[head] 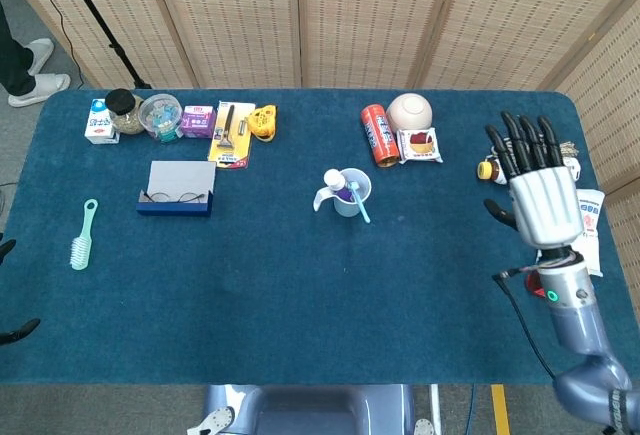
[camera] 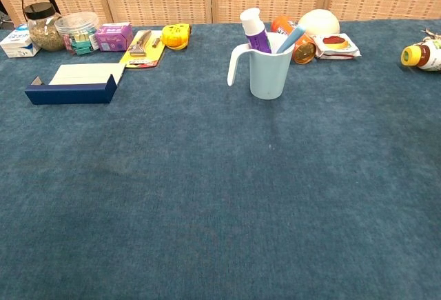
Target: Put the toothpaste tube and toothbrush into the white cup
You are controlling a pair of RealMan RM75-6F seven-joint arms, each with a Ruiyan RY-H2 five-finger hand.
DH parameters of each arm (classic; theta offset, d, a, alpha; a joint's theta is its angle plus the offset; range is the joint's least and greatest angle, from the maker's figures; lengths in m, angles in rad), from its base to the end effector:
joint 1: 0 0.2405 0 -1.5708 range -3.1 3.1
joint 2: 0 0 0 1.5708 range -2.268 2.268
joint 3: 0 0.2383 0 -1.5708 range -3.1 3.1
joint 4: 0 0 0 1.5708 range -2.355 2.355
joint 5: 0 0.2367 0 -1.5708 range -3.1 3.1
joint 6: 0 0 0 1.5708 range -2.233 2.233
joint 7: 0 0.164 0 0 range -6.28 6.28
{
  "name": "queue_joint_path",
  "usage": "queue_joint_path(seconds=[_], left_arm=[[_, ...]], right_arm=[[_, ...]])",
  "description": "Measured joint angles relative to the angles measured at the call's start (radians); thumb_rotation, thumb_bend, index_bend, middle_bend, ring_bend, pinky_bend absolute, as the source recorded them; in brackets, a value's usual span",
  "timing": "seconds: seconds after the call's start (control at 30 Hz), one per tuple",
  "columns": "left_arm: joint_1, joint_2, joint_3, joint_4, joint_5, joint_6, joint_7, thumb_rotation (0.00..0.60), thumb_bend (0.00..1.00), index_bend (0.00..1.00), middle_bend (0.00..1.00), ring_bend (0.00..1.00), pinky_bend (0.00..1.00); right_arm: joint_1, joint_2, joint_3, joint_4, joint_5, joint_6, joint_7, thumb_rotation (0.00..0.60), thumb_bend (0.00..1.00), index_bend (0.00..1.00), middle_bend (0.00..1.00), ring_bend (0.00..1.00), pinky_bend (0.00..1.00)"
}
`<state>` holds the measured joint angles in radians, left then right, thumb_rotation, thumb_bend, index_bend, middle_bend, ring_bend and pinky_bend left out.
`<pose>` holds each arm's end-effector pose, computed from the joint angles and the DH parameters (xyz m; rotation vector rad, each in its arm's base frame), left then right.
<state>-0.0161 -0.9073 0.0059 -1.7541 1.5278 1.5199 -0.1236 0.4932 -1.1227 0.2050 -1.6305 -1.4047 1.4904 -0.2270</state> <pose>-0.3051 0.1671 0.1724 -1.3528 -0.9899 -0.8950 -0.1811 -0.3346 0.1570 1.4350 -0.4366 1.1359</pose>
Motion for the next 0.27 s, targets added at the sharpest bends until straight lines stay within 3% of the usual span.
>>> queue_joint_path(seconds=[0.17,0.27], left_arm=[[0.027,-0.056,-0.009,0.034,-0.012,0.054,0.030,0.600,0.00,0.00,0.00,0.00,0.00],[0.042,-0.077,-0.015,0.057,-0.045,0.064,0.036,0.600,0.00,0.00,0.00,0.00,0.00]], right_arm=[[-0.147,0.015,-0.092,0.027,-0.058,0.088,0.222,0.600,0.00,0.00,0.00,0.00,0.00],[-0.220,-0.007,-0.130,0.098,-0.103,0.176,0.268,0.600,0.00,0.00,0.00,0.00,0.00]])
